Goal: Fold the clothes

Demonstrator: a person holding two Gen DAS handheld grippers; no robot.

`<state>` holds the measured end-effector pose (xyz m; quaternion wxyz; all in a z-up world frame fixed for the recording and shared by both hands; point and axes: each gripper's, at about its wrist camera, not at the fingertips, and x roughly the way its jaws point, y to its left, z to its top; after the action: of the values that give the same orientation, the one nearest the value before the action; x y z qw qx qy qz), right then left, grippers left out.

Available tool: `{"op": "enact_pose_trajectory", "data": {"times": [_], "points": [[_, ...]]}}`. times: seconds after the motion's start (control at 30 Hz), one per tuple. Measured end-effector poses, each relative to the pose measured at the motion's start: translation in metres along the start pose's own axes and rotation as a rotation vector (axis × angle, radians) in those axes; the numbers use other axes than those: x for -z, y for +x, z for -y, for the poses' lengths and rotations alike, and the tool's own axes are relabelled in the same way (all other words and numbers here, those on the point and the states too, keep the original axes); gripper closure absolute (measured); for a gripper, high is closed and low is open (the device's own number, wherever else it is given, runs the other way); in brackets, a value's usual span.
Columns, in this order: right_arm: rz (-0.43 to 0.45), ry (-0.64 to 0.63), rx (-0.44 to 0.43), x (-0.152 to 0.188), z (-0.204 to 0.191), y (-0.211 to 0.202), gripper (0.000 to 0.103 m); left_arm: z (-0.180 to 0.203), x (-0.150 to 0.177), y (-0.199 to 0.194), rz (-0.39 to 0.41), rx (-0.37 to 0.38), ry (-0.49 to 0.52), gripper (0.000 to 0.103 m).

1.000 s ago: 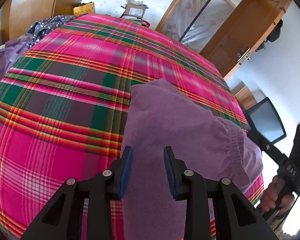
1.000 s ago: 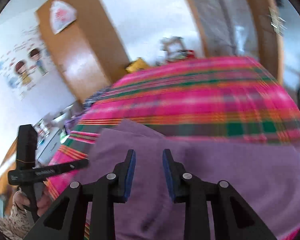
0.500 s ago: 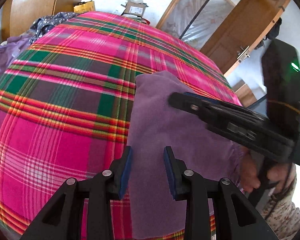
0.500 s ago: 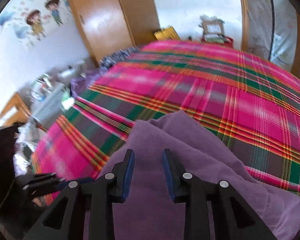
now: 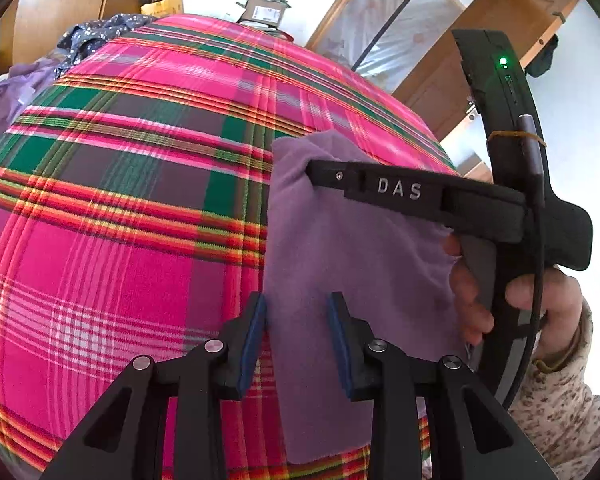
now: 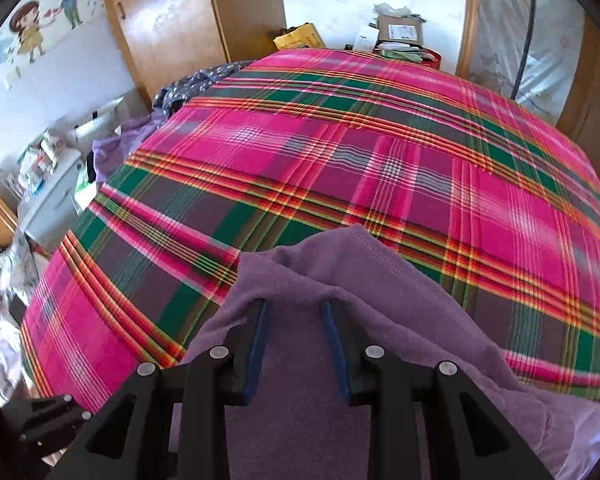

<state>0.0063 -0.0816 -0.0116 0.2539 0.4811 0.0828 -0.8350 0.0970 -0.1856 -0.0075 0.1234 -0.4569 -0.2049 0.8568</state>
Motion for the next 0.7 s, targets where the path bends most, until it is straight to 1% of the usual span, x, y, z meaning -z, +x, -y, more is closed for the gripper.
{"op": "enact_pose_trajectory", "data": {"times": [0.2, 0.3, 0.43, 0.53, 0.63, 0.67, 0.7], "points": [[0.028, 0.022, -0.024, 0.01, 0.003, -0.015, 0.072, -0.005, 0.01, -0.009, -0.02, 0.037, -0.01, 0.07], [0.02, 0.013, 0.004, 0.02, 0.004, -0.018, 0.072, -0.004, 0.018, -0.014, -0.02, 0.044, -0.003, 0.07], [0.033, -0.016, 0.058, 0.038, 0.005, -0.025, 0.072, -0.004, 0.028, -0.02, -0.02, 0.051, 0.005, 0.07], [0.044, -0.012, 0.075, 0.051, 0.01, -0.03, 0.072, -0.004, 0.034, -0.024, -0.023, 0.057, 0.008, 0.07], [0.084, -0.014, 0.074, 0.063, 0.01, -0.042, 0.072, -0.005, 0.036, -0.025, -0.032, 0.073, 0.004, 0.07], [0.102, -0.02, 0.059, 0.067, 0.01, -0.047, 0.071, -0.007, 0.034, -0.025, -0.041, 0.083, -0.009, 0.07], [0.123, -0.033, 0.033, 0.072, 0.009, -0.052, 0.068, -0.01, 0.032, -0.025, -0.051, 0.094, -0.024, 0.07]]}}
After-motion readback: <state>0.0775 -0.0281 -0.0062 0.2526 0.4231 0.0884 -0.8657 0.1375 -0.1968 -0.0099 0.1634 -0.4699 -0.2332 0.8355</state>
